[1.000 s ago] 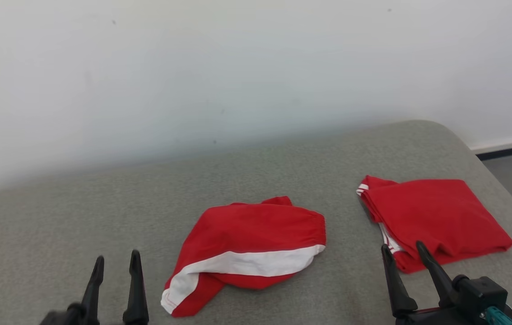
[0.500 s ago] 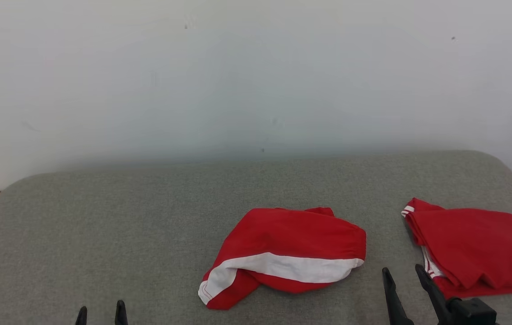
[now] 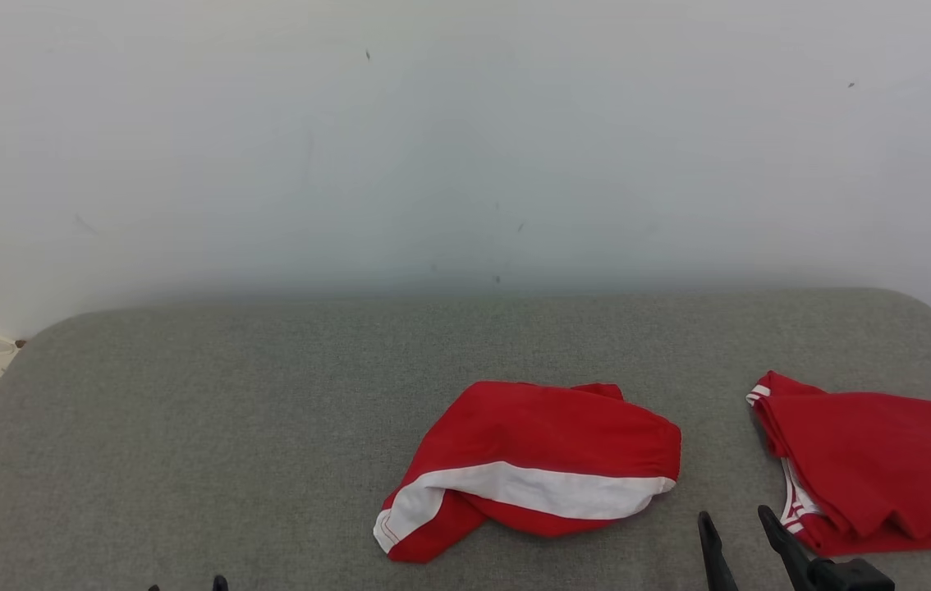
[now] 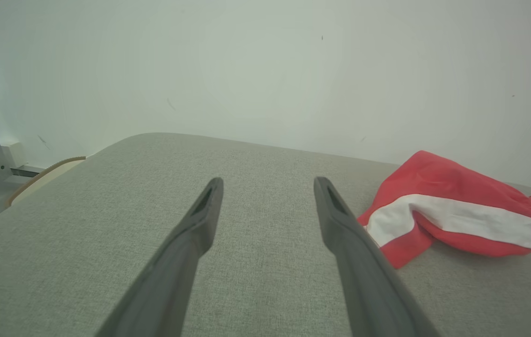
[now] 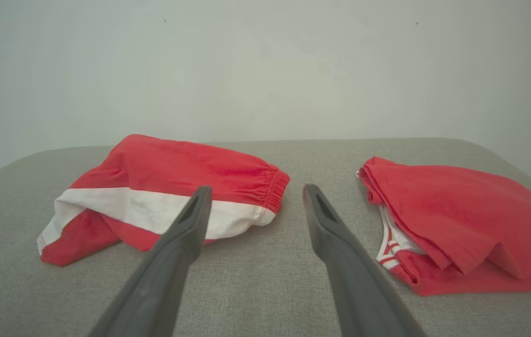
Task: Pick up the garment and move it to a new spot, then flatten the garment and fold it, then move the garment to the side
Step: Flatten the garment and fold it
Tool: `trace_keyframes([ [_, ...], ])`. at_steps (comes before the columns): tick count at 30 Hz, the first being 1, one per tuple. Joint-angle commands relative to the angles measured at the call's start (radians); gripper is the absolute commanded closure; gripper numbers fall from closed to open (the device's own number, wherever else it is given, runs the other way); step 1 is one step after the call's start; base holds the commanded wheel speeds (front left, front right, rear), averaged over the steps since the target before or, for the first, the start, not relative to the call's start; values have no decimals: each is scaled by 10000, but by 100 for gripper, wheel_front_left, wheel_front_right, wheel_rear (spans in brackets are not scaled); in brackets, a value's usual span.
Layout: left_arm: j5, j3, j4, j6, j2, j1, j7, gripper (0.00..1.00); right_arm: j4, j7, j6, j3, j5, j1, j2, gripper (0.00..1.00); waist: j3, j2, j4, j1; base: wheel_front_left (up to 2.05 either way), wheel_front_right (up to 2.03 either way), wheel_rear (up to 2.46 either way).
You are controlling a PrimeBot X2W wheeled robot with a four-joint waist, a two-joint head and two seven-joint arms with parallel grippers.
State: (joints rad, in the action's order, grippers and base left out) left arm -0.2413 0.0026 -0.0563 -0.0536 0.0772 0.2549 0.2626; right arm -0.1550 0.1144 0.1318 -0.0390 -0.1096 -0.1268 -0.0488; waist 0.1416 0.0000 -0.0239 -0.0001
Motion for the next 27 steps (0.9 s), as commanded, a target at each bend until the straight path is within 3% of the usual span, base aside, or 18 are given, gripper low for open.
trace_keyframes([
  [1,-36,73,-16,-96,-28,101,31,0,-26,-22,-25,35,-51,-87,5,0,-3,0,29,1,0,0,0],
  [19,241,407,173,-505,-208,223,31,0,-264,169,-25,-68,-79,259,5,0,-137,0,269,1,0,0,0],
  [27,426,-448,141,-703,-166,-258,31,0,-350,115,-25,-85,-112,464,3,0,-335,0,689,1,0,0,0],
])
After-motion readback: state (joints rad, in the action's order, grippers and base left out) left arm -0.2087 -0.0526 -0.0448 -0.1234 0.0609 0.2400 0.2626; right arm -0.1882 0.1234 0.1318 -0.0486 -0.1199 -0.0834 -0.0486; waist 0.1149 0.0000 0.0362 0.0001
